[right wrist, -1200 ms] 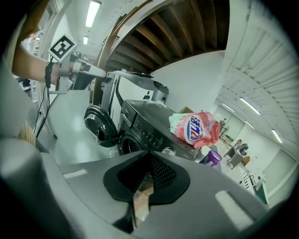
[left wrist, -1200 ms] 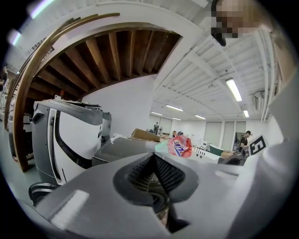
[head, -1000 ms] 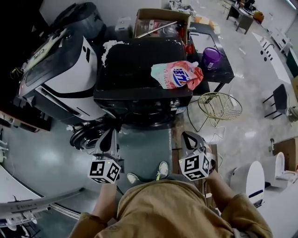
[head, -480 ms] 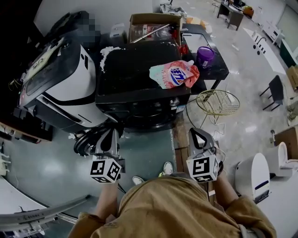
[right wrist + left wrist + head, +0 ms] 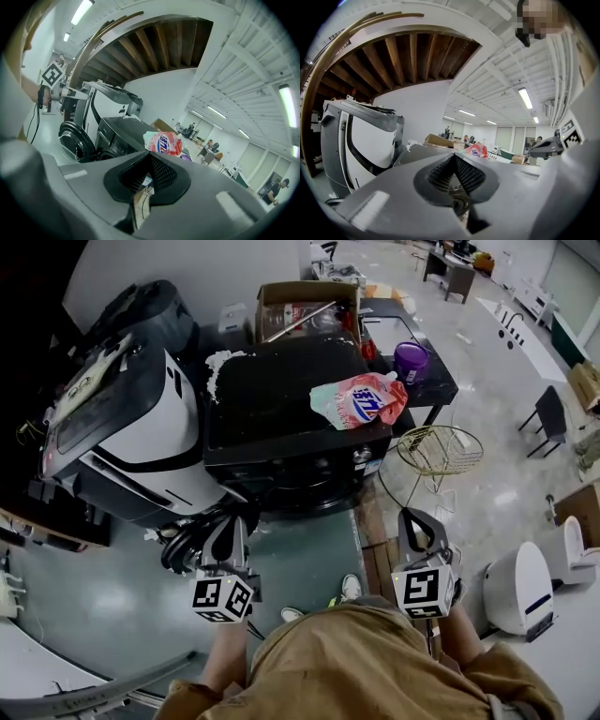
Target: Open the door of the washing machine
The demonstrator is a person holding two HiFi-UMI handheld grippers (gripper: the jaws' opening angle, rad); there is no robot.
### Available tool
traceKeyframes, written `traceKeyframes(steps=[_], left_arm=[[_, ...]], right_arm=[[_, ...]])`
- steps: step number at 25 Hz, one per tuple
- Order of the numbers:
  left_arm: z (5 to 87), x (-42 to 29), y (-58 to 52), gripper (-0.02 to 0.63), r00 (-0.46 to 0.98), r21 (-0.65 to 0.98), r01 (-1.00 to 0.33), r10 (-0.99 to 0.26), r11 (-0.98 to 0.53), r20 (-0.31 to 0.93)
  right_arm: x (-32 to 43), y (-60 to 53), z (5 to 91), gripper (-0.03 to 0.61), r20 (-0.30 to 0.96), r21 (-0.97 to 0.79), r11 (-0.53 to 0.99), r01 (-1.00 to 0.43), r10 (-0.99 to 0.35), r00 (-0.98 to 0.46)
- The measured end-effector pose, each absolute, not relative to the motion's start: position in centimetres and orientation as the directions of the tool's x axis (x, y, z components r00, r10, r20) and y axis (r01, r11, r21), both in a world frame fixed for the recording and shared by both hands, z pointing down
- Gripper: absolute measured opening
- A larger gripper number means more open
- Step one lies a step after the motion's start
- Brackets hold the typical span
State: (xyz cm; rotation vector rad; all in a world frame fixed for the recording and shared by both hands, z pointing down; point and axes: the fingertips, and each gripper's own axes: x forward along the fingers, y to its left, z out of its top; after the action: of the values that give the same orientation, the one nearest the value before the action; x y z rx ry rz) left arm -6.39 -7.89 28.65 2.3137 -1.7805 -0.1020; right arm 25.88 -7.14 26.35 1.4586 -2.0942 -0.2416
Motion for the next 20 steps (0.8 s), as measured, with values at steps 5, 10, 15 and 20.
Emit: traceKeyframes(steps=[5, 10, 15, 20], left_arm=[[29.2, -7.8, -7.5, 0.06, 0.285, 0.215, -0.941, -0.954, -0.26, 0.093], [29.8, -9.7, -6.9, 0.06, 0.274, 0.217, -0.944, -0.956, -0.247, 0.105], [30.0, -10.3, -7.0, 0.06, 0.272, 0.216, -0.945, -0.956, -0.244, 0.109], [30.0, -10.7, -6.8, 0.06, 0.254, 0.218, -0.949, -0.962, -0.228, 0.102]], right_arm=[[24.5, -6.8, 27.1, 0.005, 0.353, 0.453, 0.375, -0.809, -0.909, -0.223], [23.2, -6.7, 27.3, 0.005, 0.355, 0.46, 0.368, -0.808, -0.91, -0.213], [22.5, -6.8, 27.7, 0.005, 0.361, 0.453, 0.371, -0.811, -0.908, -0.214], [21.9, -7.1, 27.6, 0.005, 0.354, 0.451, 0.384, -0.806, -0.906, -0.234]])
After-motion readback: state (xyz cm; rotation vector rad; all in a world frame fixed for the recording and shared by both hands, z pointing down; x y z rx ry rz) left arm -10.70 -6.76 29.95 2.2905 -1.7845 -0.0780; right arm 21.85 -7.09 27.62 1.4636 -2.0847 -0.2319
